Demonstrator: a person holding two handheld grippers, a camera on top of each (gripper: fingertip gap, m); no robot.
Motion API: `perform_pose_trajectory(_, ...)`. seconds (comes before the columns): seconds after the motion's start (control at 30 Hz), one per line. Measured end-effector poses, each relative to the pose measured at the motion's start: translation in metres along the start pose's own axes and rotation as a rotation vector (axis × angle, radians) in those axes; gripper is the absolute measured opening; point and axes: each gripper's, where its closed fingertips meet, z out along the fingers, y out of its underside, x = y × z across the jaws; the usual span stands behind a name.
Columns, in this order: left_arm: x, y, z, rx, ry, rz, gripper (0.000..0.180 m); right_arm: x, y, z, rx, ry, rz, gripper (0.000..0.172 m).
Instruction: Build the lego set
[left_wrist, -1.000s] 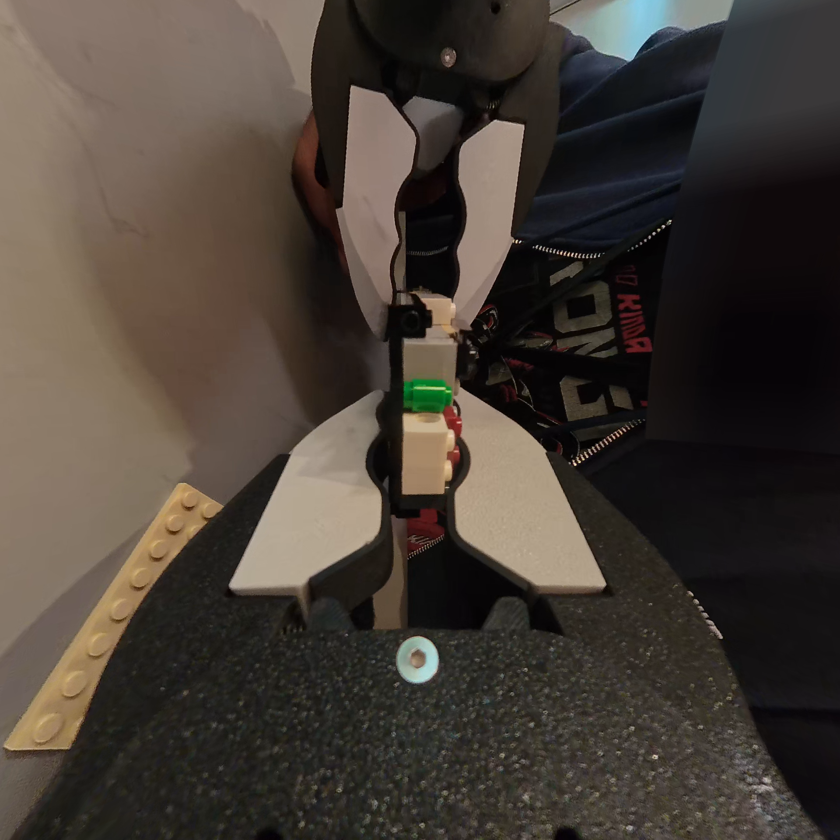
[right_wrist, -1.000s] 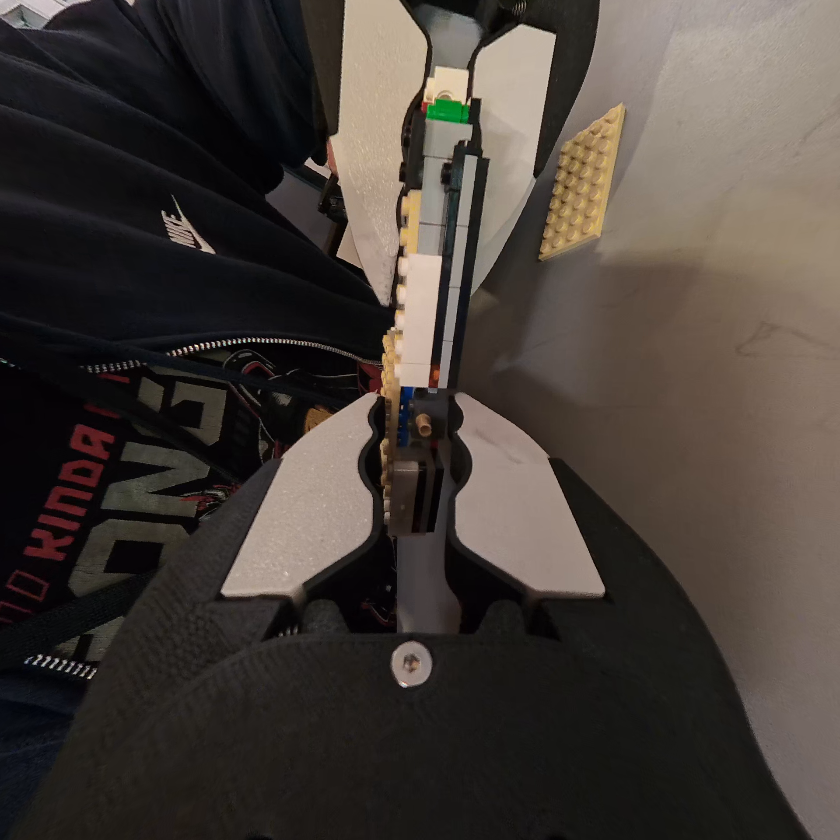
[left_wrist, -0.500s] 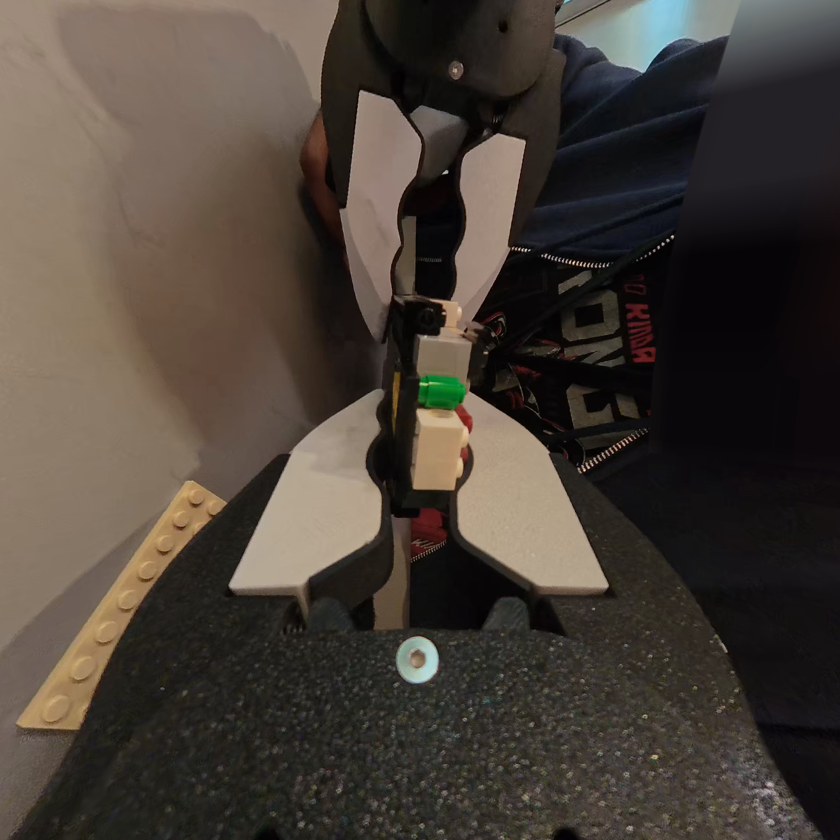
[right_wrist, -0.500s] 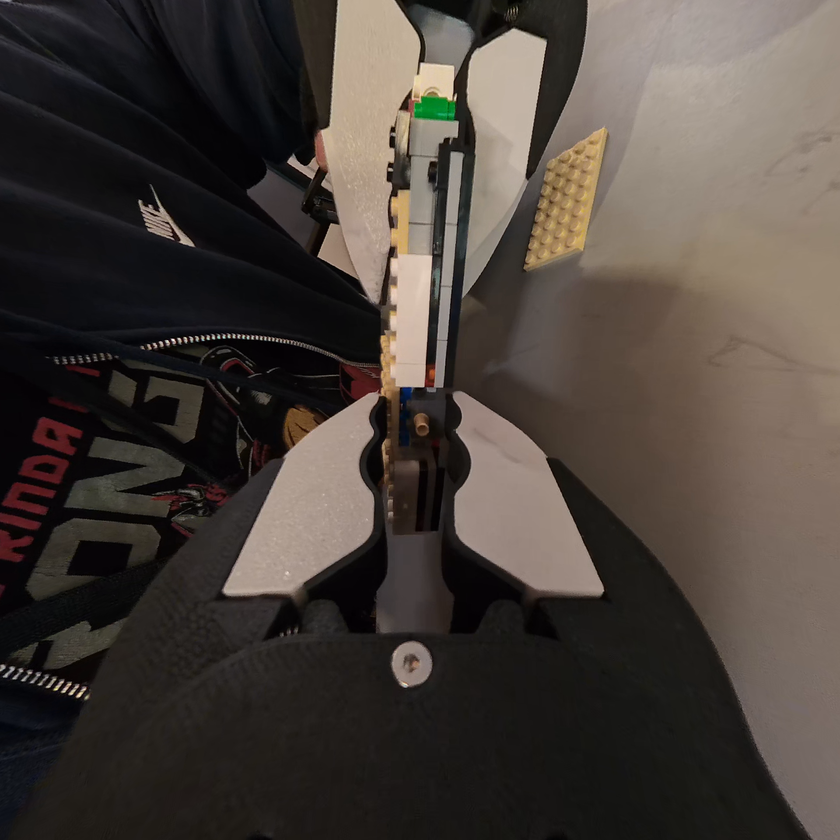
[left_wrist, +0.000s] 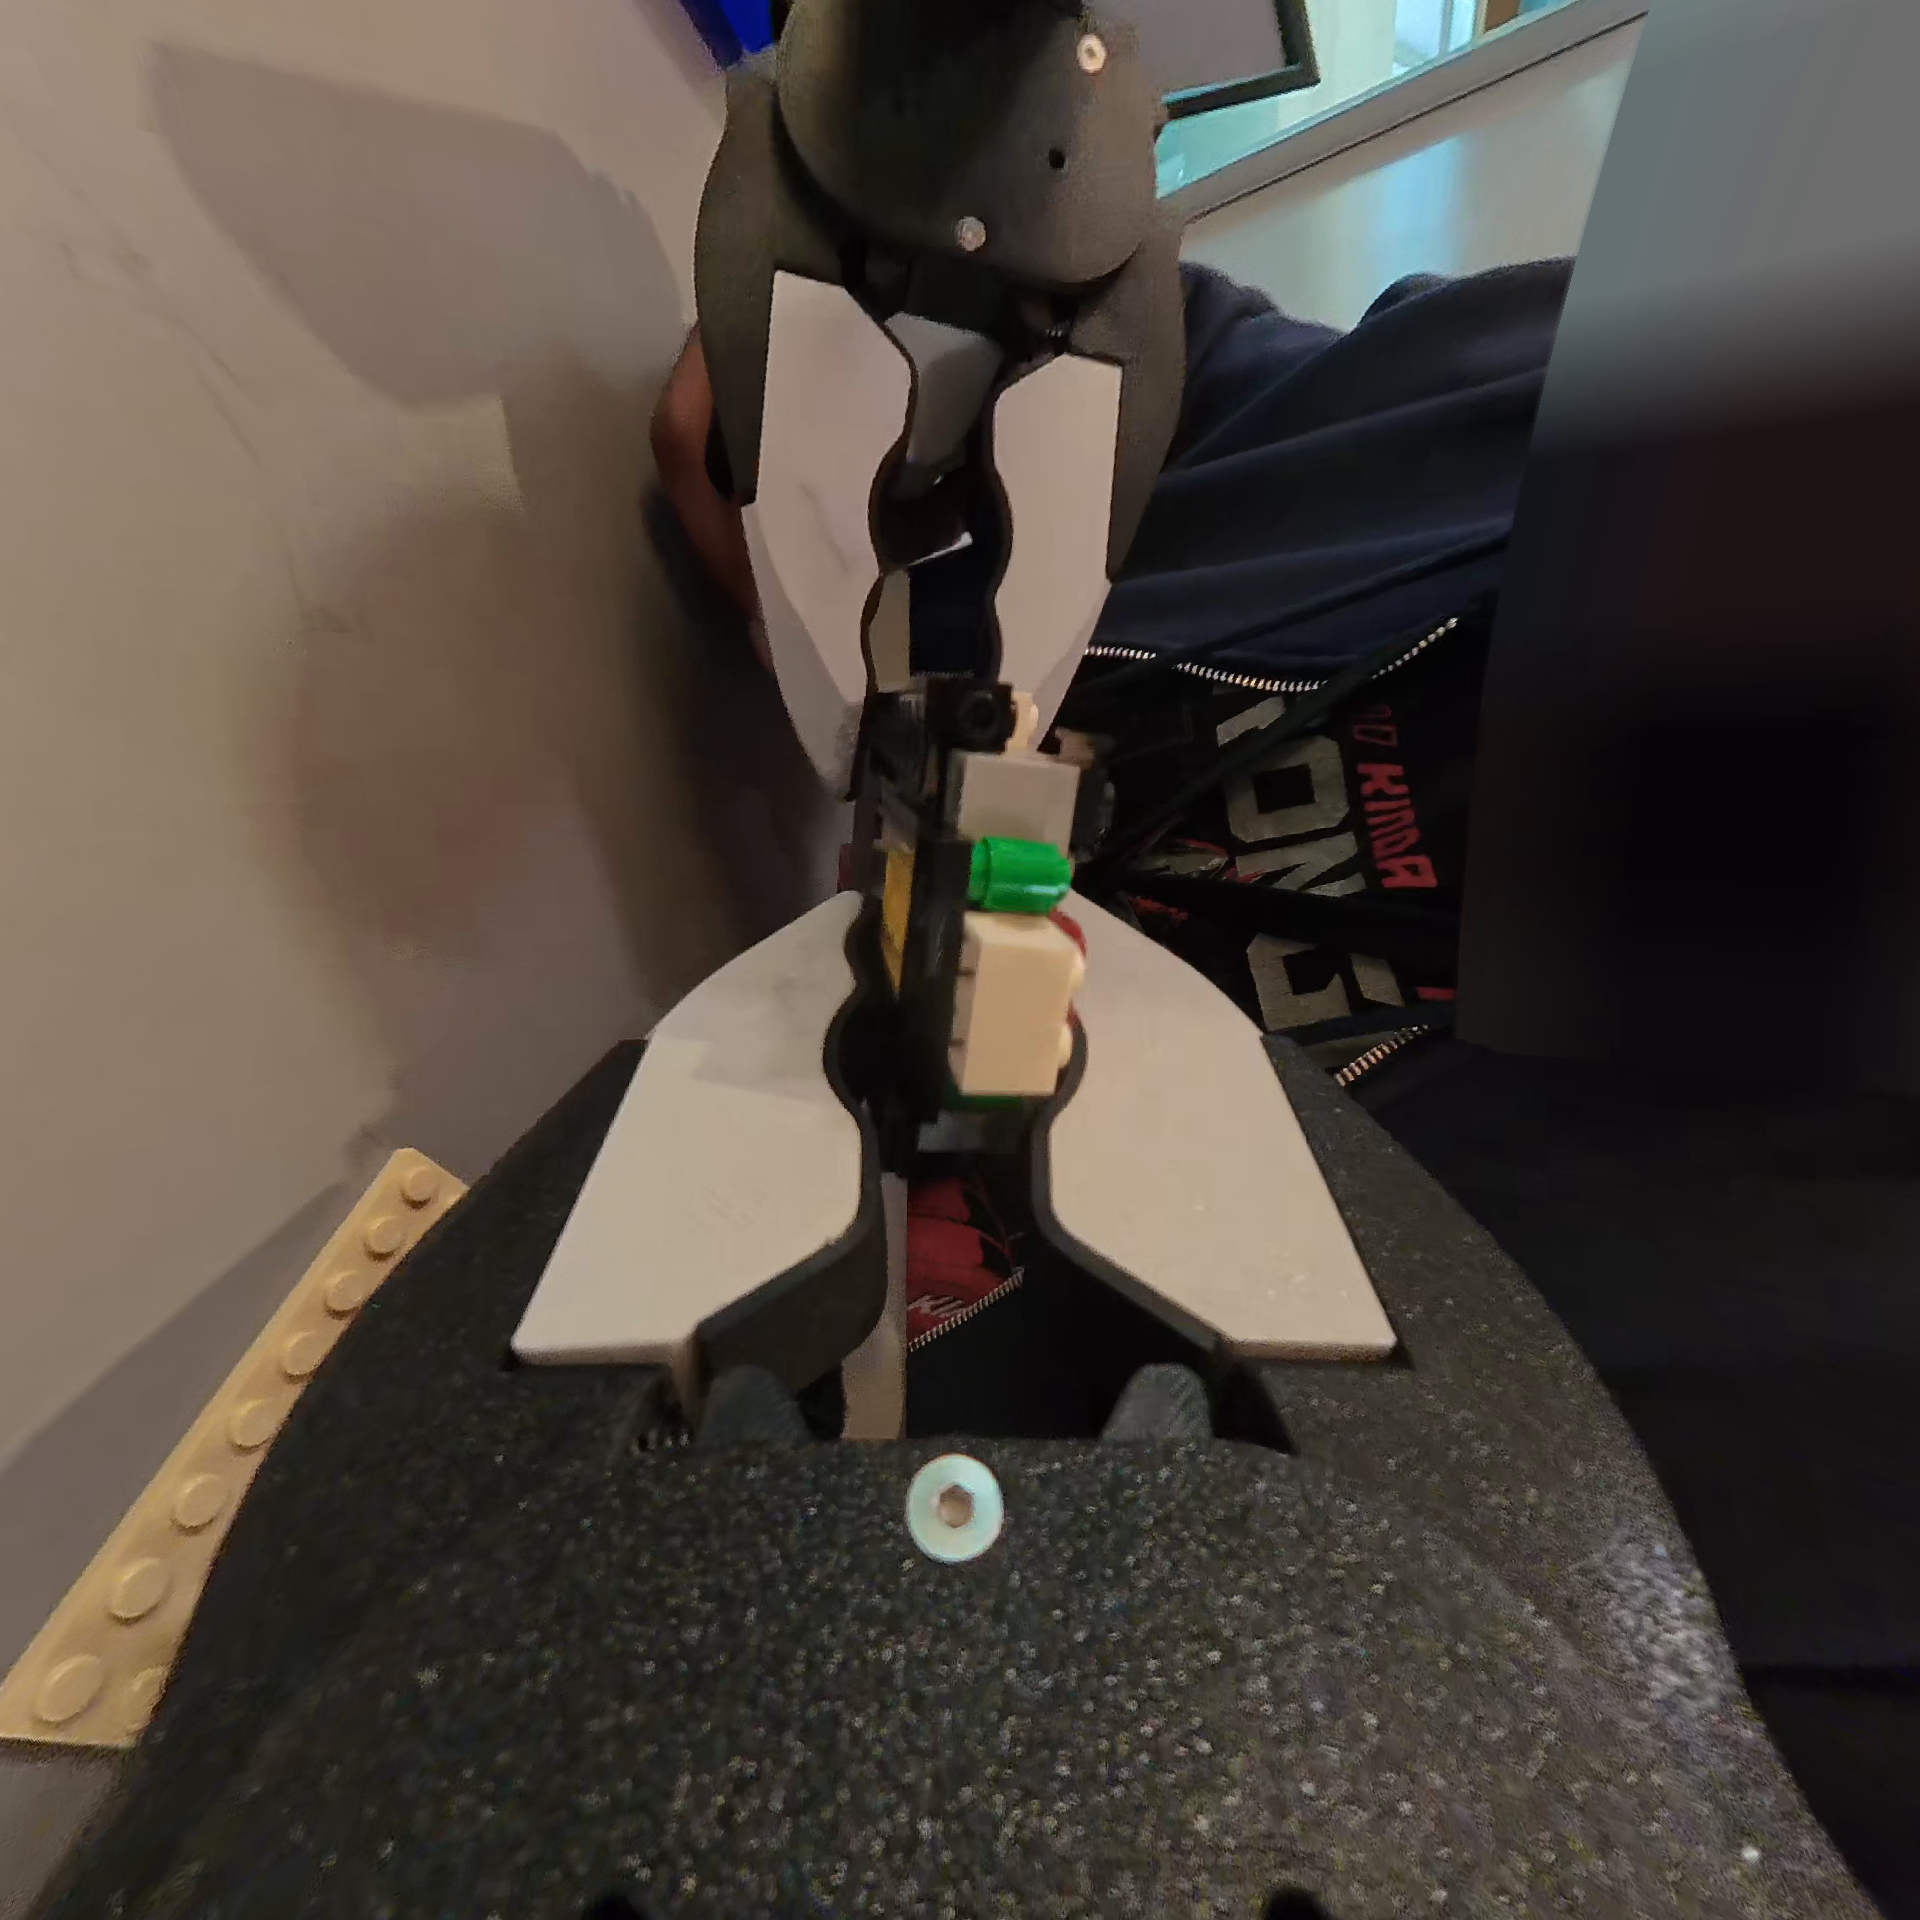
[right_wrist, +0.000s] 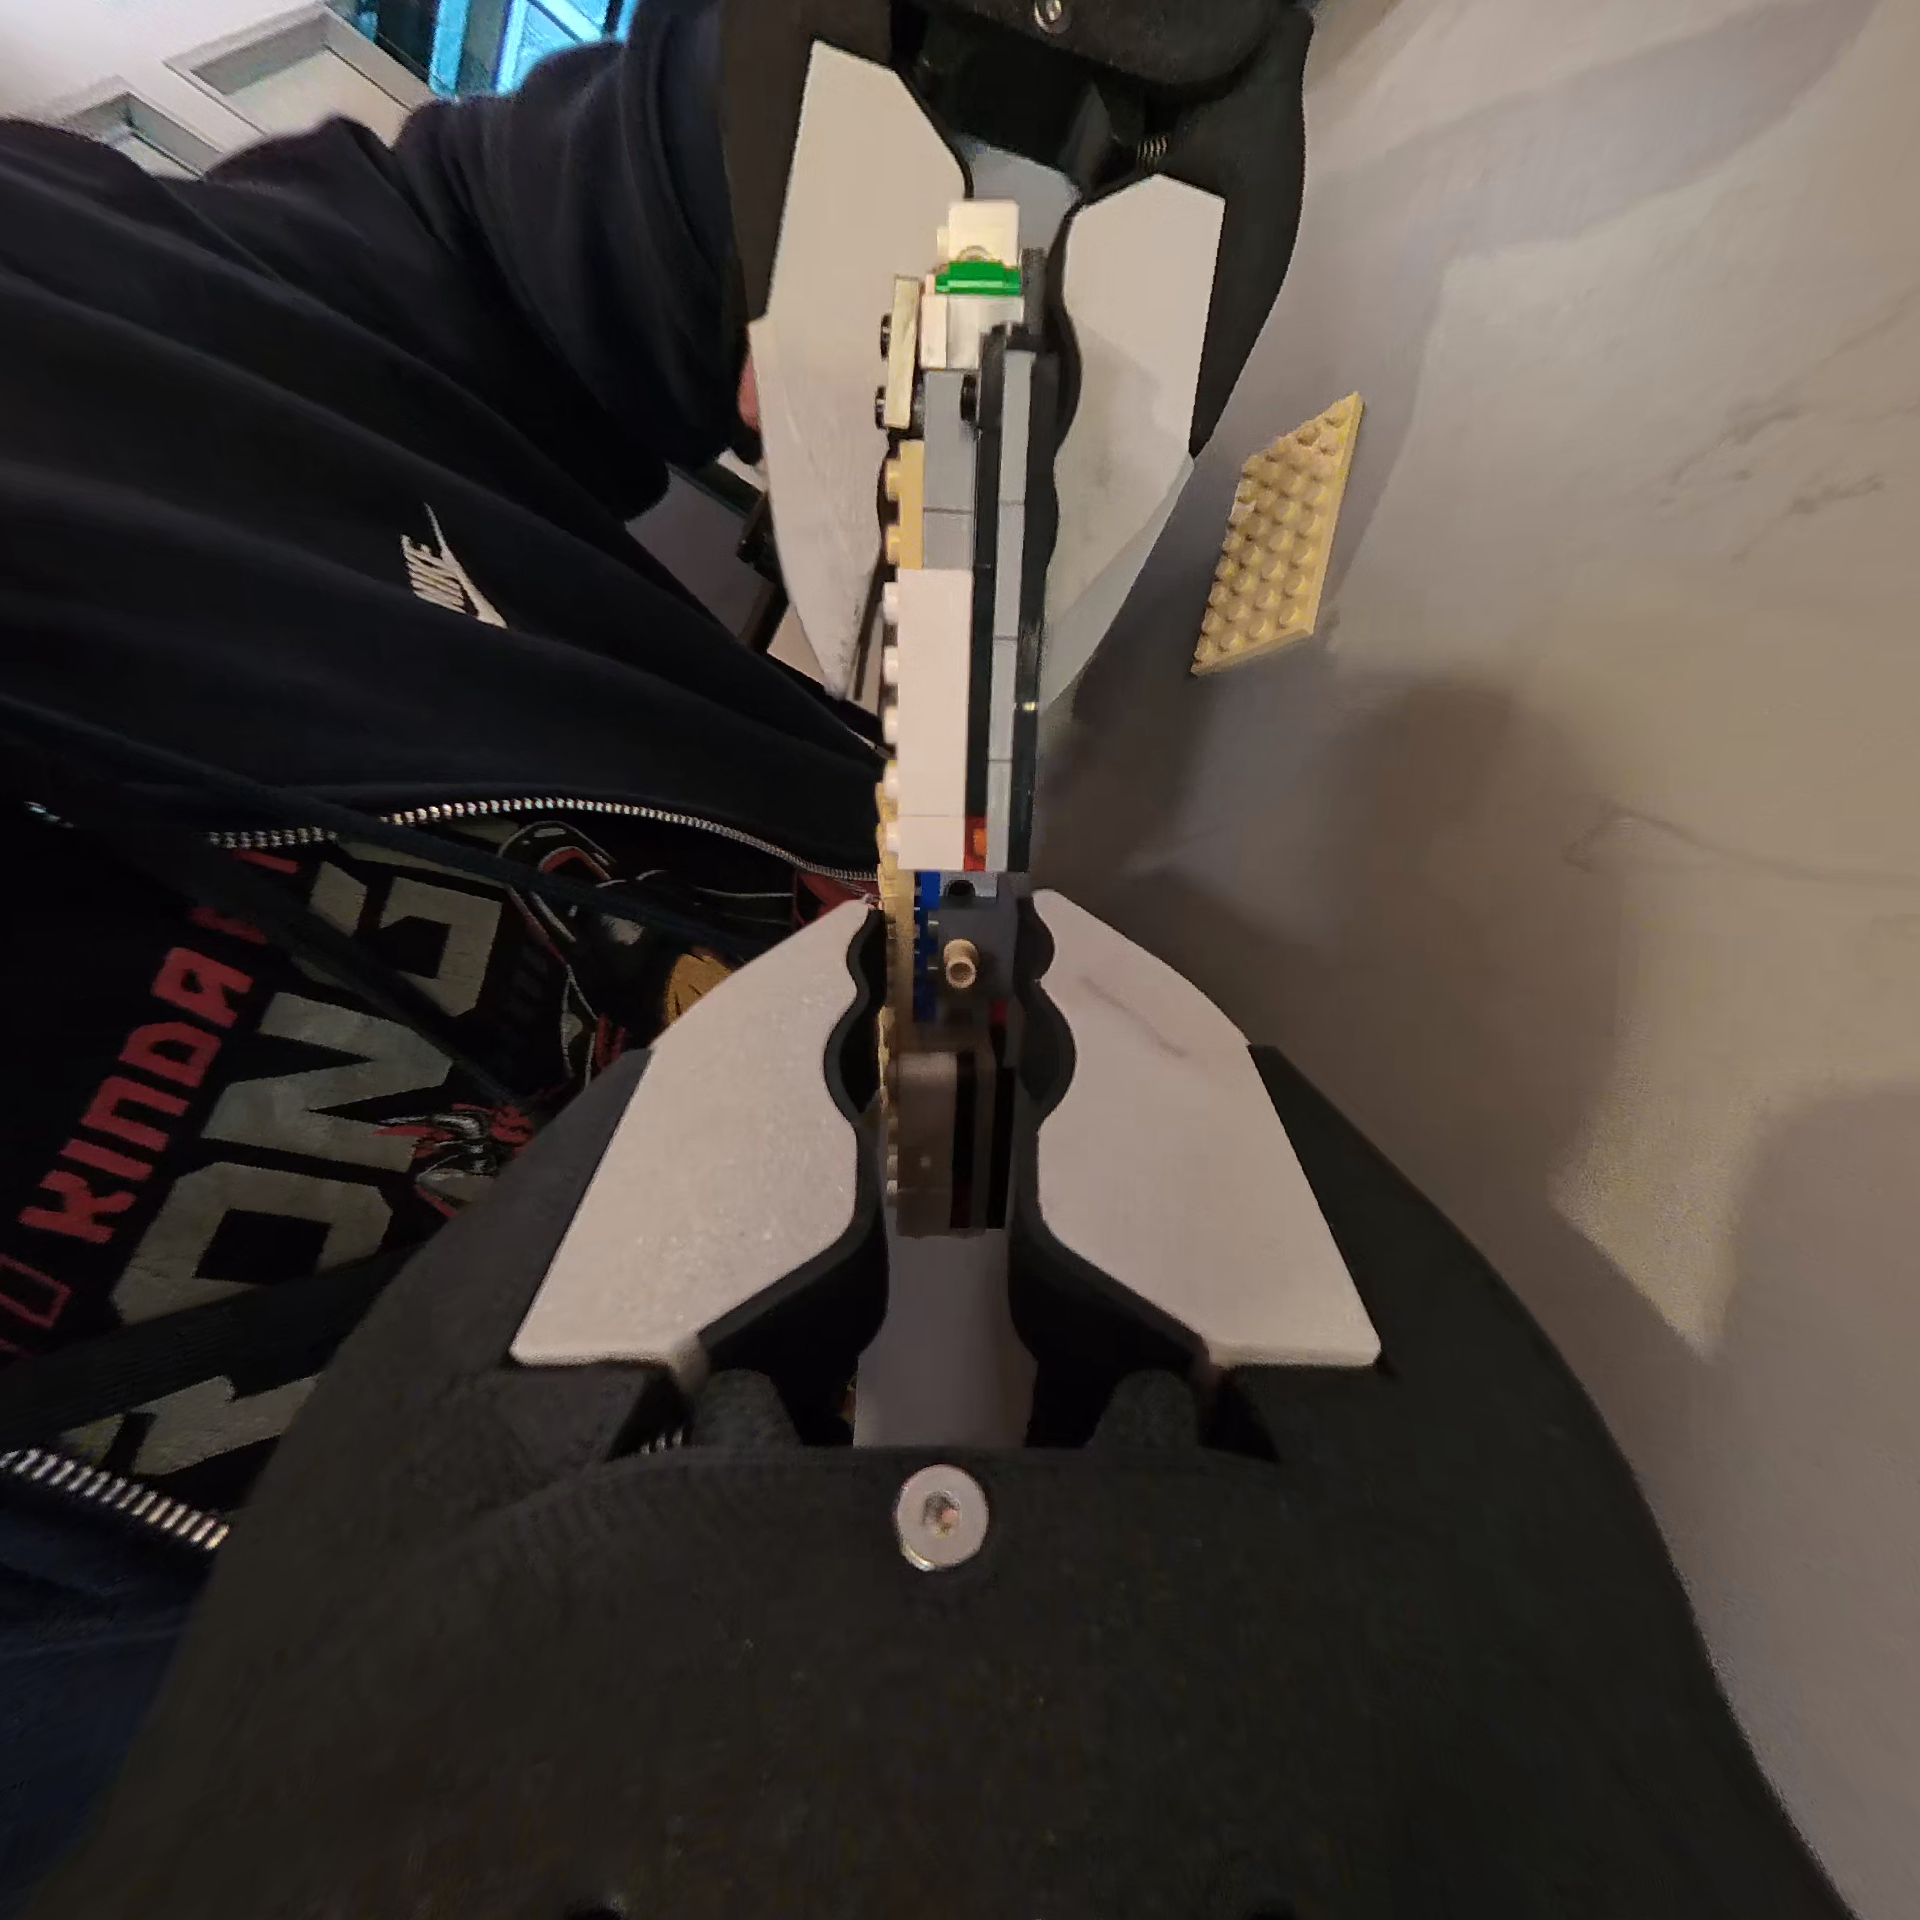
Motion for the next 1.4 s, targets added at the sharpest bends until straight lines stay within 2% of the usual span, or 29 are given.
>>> perform_pose_trajectory(0.2, 0.007, -0.003, 0.0, 0.075, 0.058, 0.002, 0.038, -0.001, -0.002, -0.003, 0.037, -0.027, 0.032, 0.023)
perform_pose_trajectory(0.6, 0.006, -0.003, 0.005, 0.269, 0.101, -0.052, 0.042, -0.005, 0.0, -0.005, 0.115, -0.07, 0.094, 0.023)
perform_pose_trajectory(0.73, 0.003, 0.002, 0.01, 0.285, 0.084, -0.058, 0.048, -0.007, 0.0, -0.007, 0.125, -0.059, 0.084, 0.023)
perform_pose_trajectory(0.87, 0.006, 0.004, 0.015, 0.301, 0.093, -0.057, 0.046, -0.008, -0.001, -0.007, 0.132, -0.046, 0.075, 0.023)
perform_pose_trajectory(1.0, 0.003, 0.008, 0.022, 0.307, 0.042, -0.036, 0.049, -0.01, -0.006, -0.01, 0.175, -0.056, 0.072, 0.023)
perform_pose_trajectory(1.23, 0.001, -0.009, 0.019, 0.559, -0.032, -0.012, 0.05, -0.003, -0.026, -0.019, 0.348, -0.054, 0.133, 0.023)
perform_pose_trajectory(1.4, 0.002, -0.027, 0.006, 0.778, -0.067, -0.012, 0.042, 0.002, -0.038, -0.023, 0.492, -0.073, 0.208, 0.023)
